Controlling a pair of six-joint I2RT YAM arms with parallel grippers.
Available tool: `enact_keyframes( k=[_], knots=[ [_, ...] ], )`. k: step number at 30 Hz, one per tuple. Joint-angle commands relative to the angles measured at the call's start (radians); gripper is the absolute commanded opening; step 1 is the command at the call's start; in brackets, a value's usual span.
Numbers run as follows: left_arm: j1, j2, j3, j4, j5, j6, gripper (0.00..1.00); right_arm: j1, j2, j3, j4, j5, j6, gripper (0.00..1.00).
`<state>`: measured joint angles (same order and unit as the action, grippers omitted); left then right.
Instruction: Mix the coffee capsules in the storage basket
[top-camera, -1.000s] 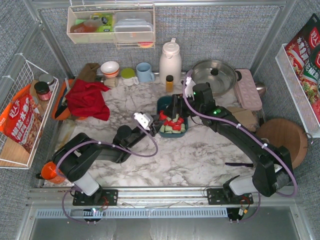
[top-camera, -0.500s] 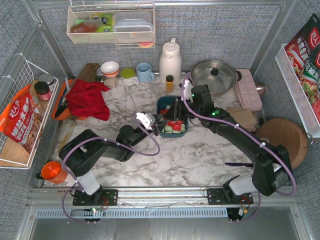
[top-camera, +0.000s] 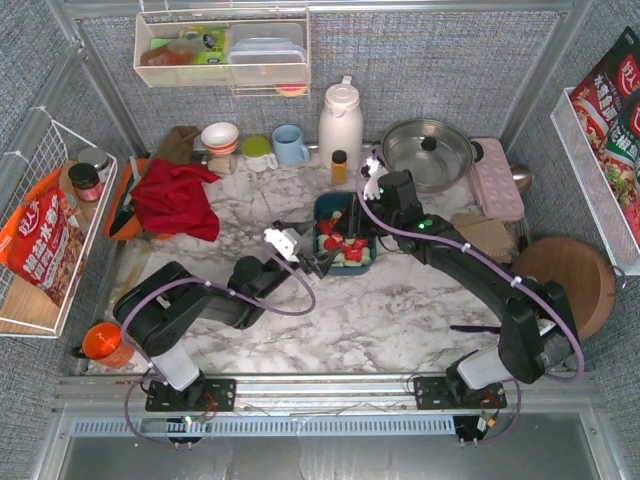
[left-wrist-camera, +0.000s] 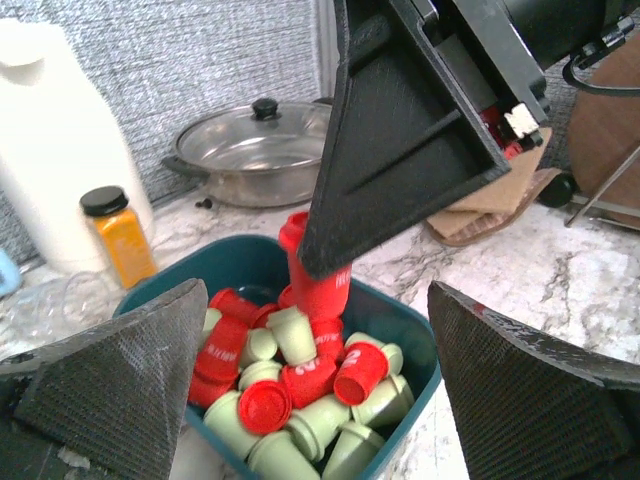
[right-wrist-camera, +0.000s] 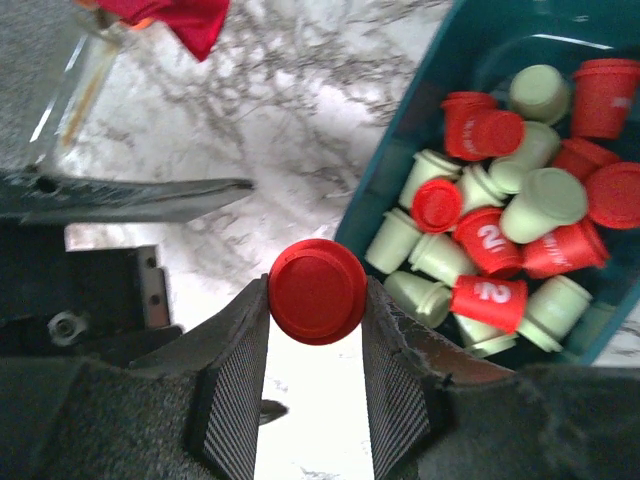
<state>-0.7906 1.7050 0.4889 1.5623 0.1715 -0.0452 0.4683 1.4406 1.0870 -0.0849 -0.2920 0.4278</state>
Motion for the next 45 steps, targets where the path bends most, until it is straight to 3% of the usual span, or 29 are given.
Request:
enact_keyframes(
  k=[1, 5, 13, 19, 24, 26, 33, 38, 41, 42, 44, 45],
  knots=[
    [-0.001, -0.045, -0.056, 0.032, -0.099, -0.027, 0.99, -0.001, 0.028, 0.023, 0.031, 0.217, -0.074, 0.29],
    [-0.001, -0.151, -0.101, -0.097, -0.226, -0.06, 0.99, -0.003, 0.112, 0.066, 0.028, 0.369, -0.133, 0.33],
    [-0.001, -0.396, -0.026, -0.639, -0.47, -0.126, 0.99, -0.014, 0.325, 0.239, -0.029, 0.444, -0.172, 0.63],
    [-0.001, -0.535, 0.002, -0.906, -0.652, -0.196, 0.99, -0.014, 0.287, 0.224, -0.058, 0.469, -0.193, 0.72],
    [-0.001, -0.647, -0.033, -1.005, -0.798, -0.262, 0.99, -0.022, 0.144, 0.086, -0.008, 0.643, -0.225, 0.73],
    [-0.001, -0.696, -0.053, -1.028, -0.843, -0.272, 0.99, -0.026, 0.081, 0.002, 0.064, 0.772, -0.279, 0.97],
    [-0.001, -0.888, -0.113, -1.154, -0.964, -0.296, 0.99, -0.082, 0.001, -0.374, 0.51, 1.069, -0.562, 0.99],
    [0.0, -1.03, -0.184, -1.187, -1.025, -0.29, 0.99, -0.182, 0.065, -0.542, 0.684, 1.078, -0.442, 0.99],
    [0.0, -1.098, -0.214, -1.209, -1.042, -0.296, 0.99, -0.192, 0.062, -0.53, 0.646, 1.078, -0.426, 0.99],
    [0.0, -1.115, -0.221, -1.216, -1.047, -0.297, 0.99, -0.199, 0.066, -0.546, 0.683, 1.071, -0.436, 0.99],
    [0.0, -1.141, -0.232, -1.23, -1.061, -0.306, 0.99, -0.227, 0.112, -0.632, 0.932, 1.034, -0.469, 0.99],
    [0.0, -1.149, -0.236, -1.236, -1.067, -0.311, 0.99, -0.23, 0.081, -0.631, 0.869, 1.025, -0.44, 0.99]
  ],
)
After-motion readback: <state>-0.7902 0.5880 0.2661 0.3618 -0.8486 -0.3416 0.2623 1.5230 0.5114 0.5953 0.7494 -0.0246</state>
